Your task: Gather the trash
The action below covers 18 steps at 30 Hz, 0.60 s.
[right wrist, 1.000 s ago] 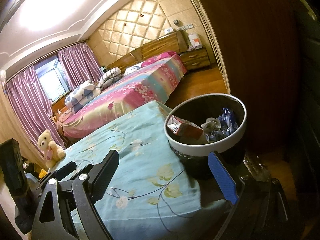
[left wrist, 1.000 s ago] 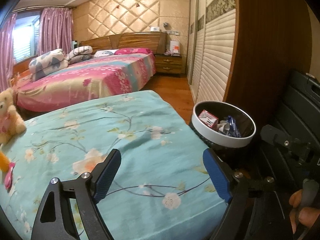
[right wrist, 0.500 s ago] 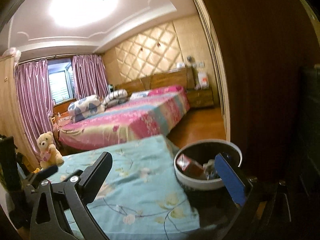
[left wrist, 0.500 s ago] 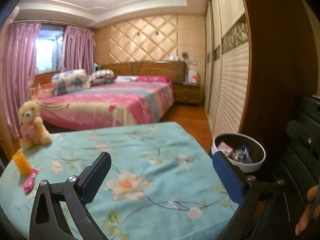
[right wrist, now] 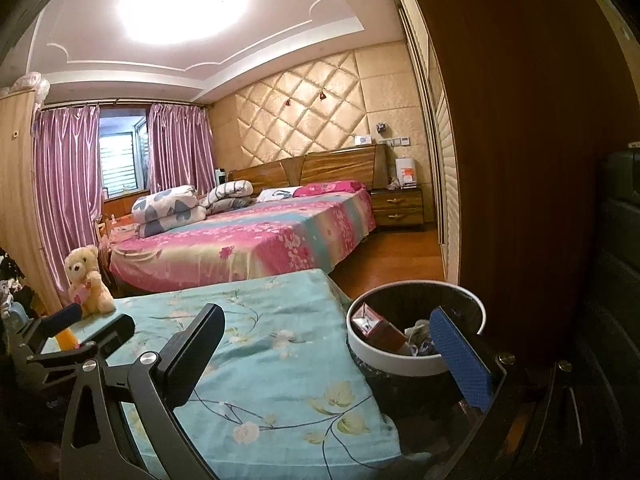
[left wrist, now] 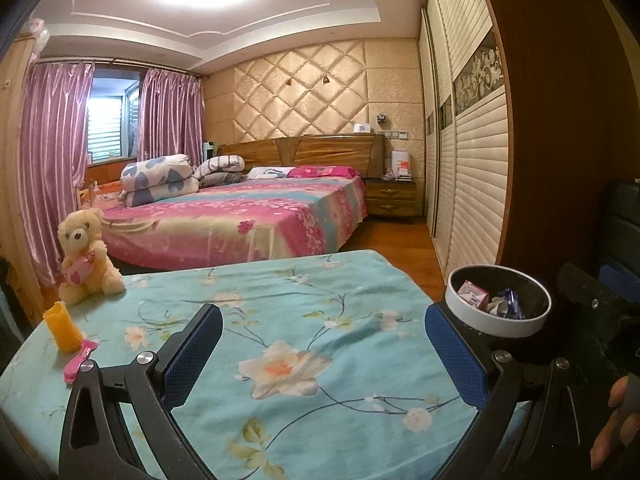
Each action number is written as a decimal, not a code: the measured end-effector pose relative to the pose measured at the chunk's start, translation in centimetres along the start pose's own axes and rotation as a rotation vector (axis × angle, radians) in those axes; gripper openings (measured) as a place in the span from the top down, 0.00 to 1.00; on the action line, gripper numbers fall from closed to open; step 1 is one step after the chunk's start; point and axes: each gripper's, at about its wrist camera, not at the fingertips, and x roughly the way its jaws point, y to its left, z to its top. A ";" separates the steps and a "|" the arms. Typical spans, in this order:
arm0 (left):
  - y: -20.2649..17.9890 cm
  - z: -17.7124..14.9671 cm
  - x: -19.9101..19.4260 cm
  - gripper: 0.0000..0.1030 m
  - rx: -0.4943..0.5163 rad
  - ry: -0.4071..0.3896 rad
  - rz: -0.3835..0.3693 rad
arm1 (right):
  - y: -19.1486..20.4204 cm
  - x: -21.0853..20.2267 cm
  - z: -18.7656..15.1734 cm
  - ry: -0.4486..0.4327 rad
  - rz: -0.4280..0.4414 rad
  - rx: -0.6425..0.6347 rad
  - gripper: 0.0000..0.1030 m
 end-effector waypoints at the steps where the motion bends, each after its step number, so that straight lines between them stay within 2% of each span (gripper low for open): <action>1: 0.0 -0.1 0.0 0.01 0.002 0.000 0.005 | 0.0 0.1 -0.2 0.001 0.000 0.000 0.00; 18: 0.8 -0.7 0.0 0.01 0.015 -0.001 0.022 | 0.3 0.5 -1.3 0.010 0.006 0.000 0.00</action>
